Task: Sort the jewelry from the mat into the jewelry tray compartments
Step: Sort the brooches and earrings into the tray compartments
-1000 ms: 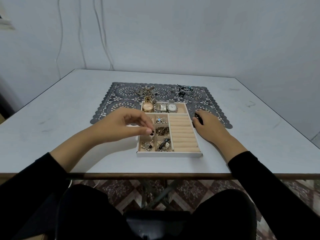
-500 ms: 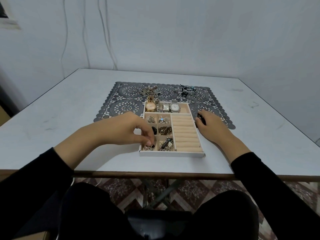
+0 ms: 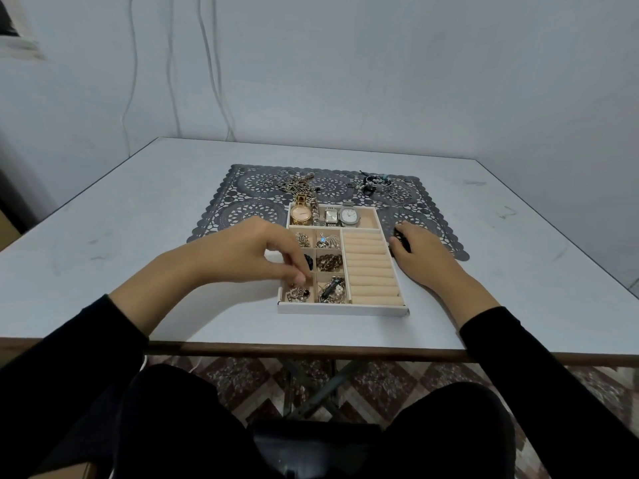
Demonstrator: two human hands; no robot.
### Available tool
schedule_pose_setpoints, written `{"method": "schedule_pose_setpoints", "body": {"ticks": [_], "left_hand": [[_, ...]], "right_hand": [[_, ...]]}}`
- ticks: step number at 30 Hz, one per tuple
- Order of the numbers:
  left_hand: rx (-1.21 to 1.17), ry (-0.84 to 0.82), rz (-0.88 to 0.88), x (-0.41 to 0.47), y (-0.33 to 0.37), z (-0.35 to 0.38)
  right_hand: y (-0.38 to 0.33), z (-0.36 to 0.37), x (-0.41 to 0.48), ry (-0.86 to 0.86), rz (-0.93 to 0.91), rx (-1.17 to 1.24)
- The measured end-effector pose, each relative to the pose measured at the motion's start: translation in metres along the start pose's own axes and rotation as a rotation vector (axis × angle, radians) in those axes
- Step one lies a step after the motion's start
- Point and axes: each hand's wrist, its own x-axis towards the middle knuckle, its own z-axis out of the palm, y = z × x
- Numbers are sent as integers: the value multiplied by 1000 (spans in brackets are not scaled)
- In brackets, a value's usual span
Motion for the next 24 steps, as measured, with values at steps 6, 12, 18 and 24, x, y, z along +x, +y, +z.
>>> {"method": "schedule_pose_setpoints", "body": {"ticks": [6,12,18,24], "left_hand": [[-244,197,-89,12,-19,-14],[-162,473,-220,39,-66,-24],[88,492,-319,71,-110,-25],[268,373,-340,102,-139,-27]], "right_hand": [[-1,-5,4,-19,66,45],[3,-15,28,37,119,58],[4,-10,65,63,73,88],[-1,9,107,73,-31,83]]}}
